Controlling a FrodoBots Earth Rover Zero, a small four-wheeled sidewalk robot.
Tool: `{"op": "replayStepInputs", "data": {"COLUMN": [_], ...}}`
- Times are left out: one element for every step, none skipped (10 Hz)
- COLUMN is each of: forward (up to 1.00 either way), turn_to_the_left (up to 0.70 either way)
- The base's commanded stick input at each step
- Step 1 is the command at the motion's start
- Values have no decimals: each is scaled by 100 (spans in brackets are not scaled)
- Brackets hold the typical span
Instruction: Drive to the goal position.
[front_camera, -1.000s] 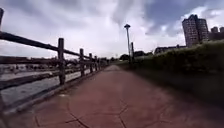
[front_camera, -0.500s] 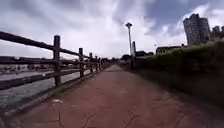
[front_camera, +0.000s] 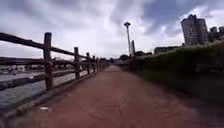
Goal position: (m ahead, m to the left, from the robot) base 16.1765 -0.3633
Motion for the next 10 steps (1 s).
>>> {"op": "replayStepInputs", "data": {"forward": [70,70,70,70,70,70,70,70,70,70], "turn_to_the_left": [-12,-10,-10,-10,-9,-7,-7,-7,-6,1]}}
